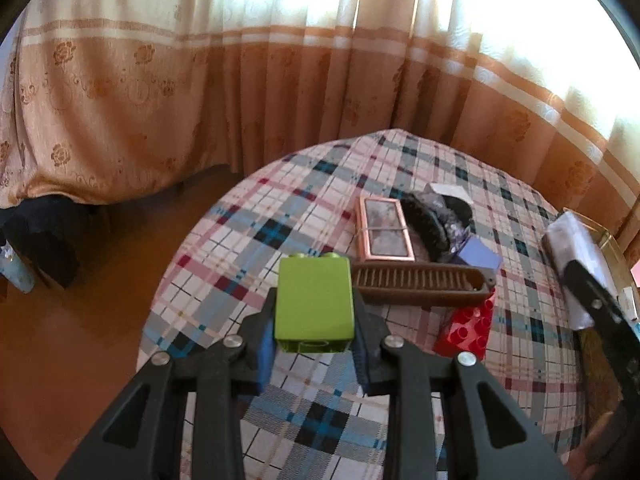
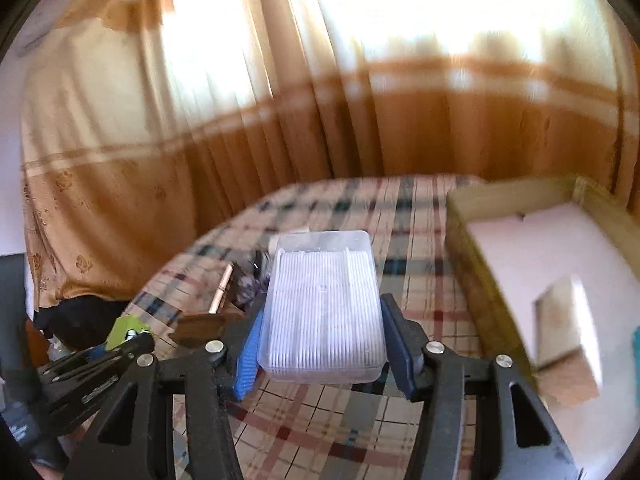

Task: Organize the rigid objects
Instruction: 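Grasp the lime-green block with the left gripper while the right gripper grasps the clear lid, then carry the lime-green block and clear lid over the gold tin with both grippers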

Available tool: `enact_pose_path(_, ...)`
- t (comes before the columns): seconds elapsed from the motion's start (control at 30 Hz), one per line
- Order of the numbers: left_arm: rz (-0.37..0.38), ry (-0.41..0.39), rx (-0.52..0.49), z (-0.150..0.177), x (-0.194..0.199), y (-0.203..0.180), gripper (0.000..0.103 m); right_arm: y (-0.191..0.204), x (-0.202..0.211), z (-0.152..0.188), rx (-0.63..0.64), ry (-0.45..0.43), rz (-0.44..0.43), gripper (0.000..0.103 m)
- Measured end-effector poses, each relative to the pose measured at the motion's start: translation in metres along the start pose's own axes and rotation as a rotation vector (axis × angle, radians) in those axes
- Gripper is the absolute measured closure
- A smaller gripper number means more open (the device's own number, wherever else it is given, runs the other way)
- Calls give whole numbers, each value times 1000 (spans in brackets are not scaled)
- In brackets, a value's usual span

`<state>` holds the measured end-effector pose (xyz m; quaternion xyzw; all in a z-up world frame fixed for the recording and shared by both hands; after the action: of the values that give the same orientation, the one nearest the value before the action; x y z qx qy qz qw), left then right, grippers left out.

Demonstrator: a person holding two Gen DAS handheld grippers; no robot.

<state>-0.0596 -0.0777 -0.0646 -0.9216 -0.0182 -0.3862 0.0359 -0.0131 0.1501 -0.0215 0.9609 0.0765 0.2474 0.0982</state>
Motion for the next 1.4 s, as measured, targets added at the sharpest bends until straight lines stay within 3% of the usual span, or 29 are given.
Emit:
enact_pose_path(0.2,14,-68,26,-3,13,3,72,17,37,-5,78,-194,118,47)
enact_pose_path(0.43,-48,-111,0,-4,19,-4,72,34,65,-4,159,-290,118,47)
enact_pose_path(0.9,-98,-183,-62,-3,33,-15,72,15,84,2,120,-317,154,47)
enact_pose_path(1.4,-21,-212,-117,-1,49,-52,72,-27,113,4,56,-334,242,47)
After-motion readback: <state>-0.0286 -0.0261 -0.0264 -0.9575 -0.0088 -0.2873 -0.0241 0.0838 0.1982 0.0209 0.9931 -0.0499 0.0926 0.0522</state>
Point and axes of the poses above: each gripper's, at about its wrist camera, not at the fingertips, and x roughly against the way its jaws point, y to its left, z to its underside, the point moved 3 cm from there along -x, roughly the way its jaws point, and after that the axes turned 4 degrees about -z, right-handed, at the moved point
